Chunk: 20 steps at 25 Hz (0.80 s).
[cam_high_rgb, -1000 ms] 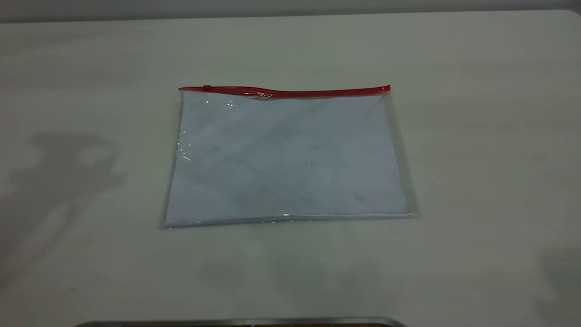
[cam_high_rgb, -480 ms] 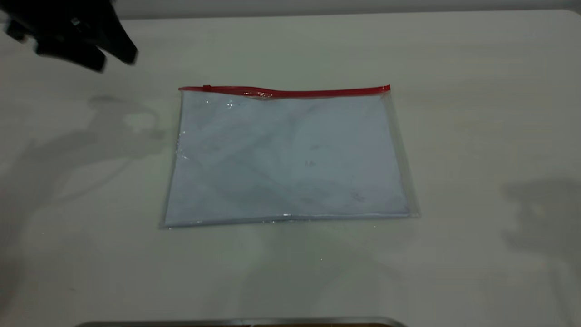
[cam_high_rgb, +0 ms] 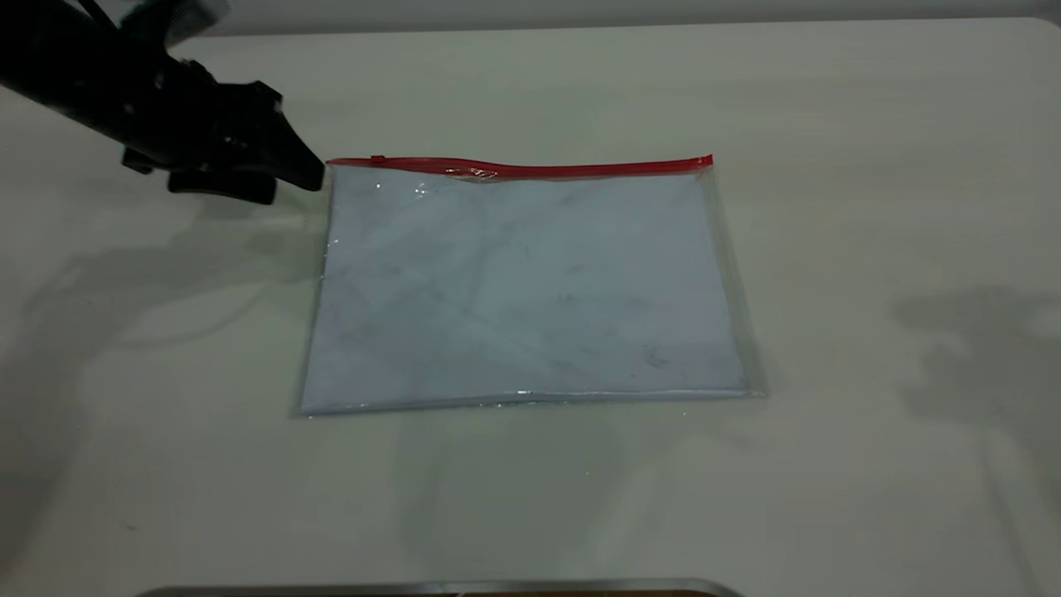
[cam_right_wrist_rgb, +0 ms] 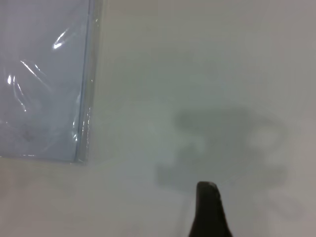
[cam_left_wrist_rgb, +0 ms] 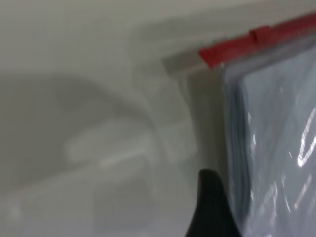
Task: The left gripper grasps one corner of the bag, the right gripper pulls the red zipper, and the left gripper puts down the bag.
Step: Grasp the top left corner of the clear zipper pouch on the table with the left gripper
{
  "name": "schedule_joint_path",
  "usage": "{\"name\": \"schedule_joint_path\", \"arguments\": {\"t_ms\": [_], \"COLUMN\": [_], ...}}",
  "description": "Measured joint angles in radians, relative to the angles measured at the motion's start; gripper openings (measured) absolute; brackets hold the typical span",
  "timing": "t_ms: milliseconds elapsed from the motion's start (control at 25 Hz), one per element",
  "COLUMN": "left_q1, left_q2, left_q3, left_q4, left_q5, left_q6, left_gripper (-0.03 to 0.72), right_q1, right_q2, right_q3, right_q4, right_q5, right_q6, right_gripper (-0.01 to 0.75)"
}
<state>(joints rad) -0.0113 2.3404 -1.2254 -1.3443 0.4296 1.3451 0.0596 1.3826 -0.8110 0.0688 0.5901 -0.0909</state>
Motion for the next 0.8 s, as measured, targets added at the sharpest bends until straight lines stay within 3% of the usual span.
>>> {"name": "schedule_joint_path", "arguments": {"t_ms": [200,640,800], "left_q1": [0.0,-0.018,-0.027], "left_q2": [0.069,0.158,0.159], "left_q3": [-0.049,-0.112,-0.116], "left_q4": [-0.141,-0.166,-0.198], "left_q5": [0.009,0.106,0.106], "left_q6": [0.118,0.136,0.149], "left_gripper": [0.587,0.581,0.473], "right_q1": [0.0,0.0,0.0], "right_q2": [0.001,0.001,0.001], "right_q3": [0.0,0.0,0.0], "right_q4": [0.0,0.0,0.0], "right_q5": [-0.001,-0.001,-0.001], "right_q6": [0.0,0.0,-0.001], "right_gripper": [0.578,0.578,0.578]}}
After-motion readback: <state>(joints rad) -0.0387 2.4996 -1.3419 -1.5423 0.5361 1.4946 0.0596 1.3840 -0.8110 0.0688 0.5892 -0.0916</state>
